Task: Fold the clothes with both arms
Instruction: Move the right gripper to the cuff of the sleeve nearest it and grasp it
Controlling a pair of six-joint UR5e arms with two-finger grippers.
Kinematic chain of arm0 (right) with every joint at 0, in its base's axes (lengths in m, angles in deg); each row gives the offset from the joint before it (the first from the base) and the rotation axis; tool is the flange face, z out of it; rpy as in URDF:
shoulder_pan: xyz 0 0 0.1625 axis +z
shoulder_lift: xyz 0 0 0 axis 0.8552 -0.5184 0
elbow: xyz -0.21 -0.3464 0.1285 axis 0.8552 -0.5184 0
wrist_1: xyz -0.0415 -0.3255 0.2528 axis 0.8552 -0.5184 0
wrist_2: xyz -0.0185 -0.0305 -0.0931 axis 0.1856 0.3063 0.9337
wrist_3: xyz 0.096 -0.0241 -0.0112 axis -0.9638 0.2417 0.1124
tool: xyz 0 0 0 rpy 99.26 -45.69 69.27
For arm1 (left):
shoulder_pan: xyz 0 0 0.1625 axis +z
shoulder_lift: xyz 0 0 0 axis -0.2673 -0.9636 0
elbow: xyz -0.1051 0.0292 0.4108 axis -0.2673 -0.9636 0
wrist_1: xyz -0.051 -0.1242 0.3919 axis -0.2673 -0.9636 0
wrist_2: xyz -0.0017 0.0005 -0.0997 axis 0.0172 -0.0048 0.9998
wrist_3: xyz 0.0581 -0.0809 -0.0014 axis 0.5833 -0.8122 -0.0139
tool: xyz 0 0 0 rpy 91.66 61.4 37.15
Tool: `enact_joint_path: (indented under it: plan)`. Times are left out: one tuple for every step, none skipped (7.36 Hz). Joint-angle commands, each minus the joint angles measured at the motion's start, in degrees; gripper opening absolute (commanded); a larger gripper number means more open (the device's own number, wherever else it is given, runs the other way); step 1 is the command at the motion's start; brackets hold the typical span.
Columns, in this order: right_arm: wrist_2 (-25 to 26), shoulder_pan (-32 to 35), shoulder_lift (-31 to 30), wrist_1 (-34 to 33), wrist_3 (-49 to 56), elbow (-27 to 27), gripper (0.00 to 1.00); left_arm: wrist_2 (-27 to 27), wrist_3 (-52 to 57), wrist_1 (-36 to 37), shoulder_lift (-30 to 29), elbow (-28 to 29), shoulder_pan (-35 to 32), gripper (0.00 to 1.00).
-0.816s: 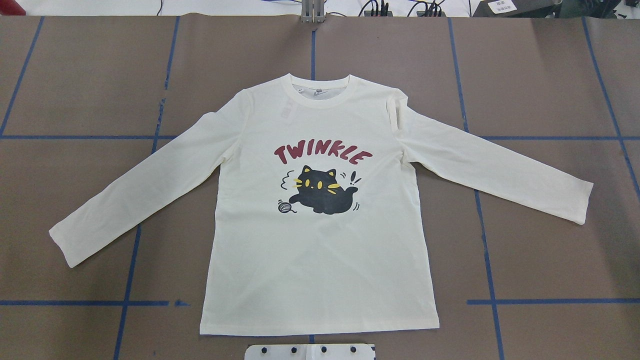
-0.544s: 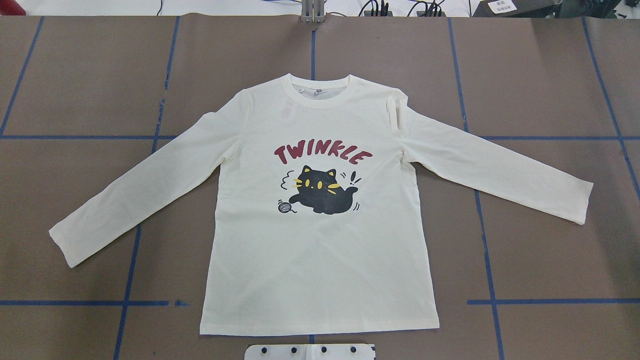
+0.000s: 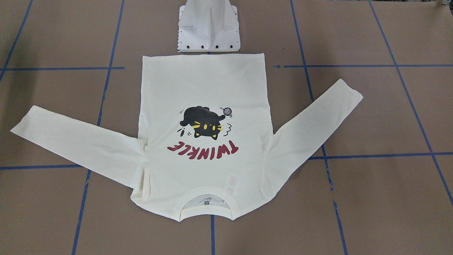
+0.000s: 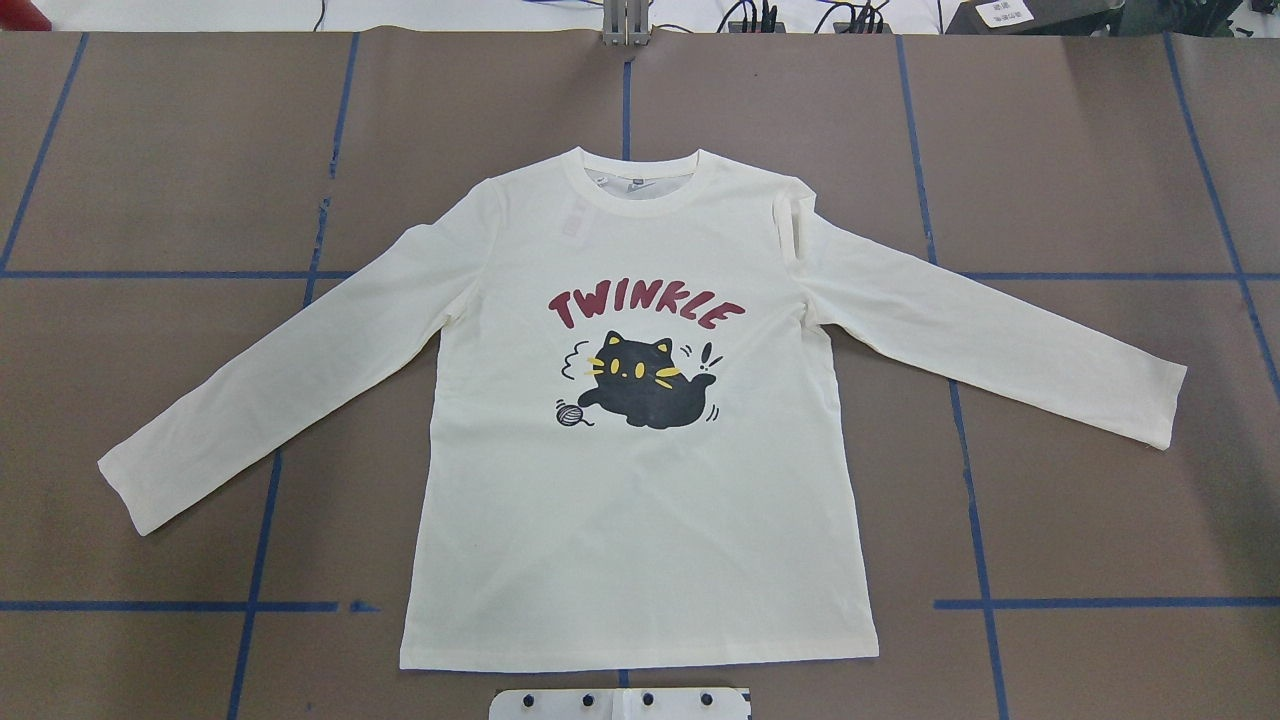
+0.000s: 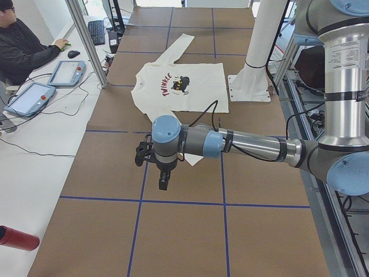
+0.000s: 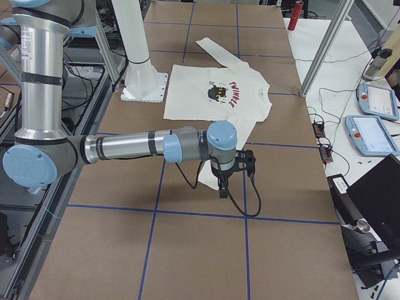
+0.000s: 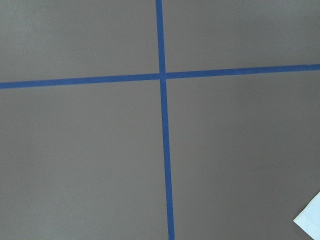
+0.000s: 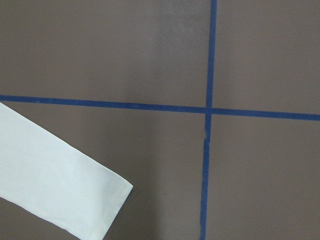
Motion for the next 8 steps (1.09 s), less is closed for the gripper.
enact_joint_path:
  plan:
    - [-2.5, -4.88, -1.72, 1.52, -2.69, 2.36, 1.0, 0.04, -0.1, -1.52, -2.12, 0.67, 0.44, 1.0]
    - [-0.17, -10.67, -2.69, 6.66, -12.27, 2.62, 1.0, 0.12, -0.27, -2.31, -2.13, 1.37, 0.44, 1.0]
    - [7.86, -17.6, -4.88, 16.46, -24.9, 2.54, 1.0, 0.13, -0.44, -4.32, -2.47, 1.21, 0.44, 1.0]
    - [10.11, -21.76, -7.42, 27.69, -29.46, -1.03, 1.0, 0.21, -0.44, -5.9, -2.57, 1.12, 0.44, 1.0]
    - [9.01, -23.11, -7.36, 36.42, -30.64, -6.37, 1.0, 0.13, -0.62, -6.7, -2.83, 1.46, 0.44, 1.0]
    - [8.82, -24.77, -6.92, 38.51, -32.48, -7.29, 1.0, -0.05, -1.14, -6.62, -2.83, 1.73, 0.44, 1.0]
    - [8.99, -25.57, -5.09, 38.01, -33.28, -9.13, 1.0, 0.12, -2.28, -6.62, -2.83, 1.64, 0.44, 1.0]
    - [8.82, -26.45, -3.68, 38.35, -34.16, -11.93, 1.0, 0.13, -2.03, -6.62, -2.74, 1.9, 0.44, 1.0]
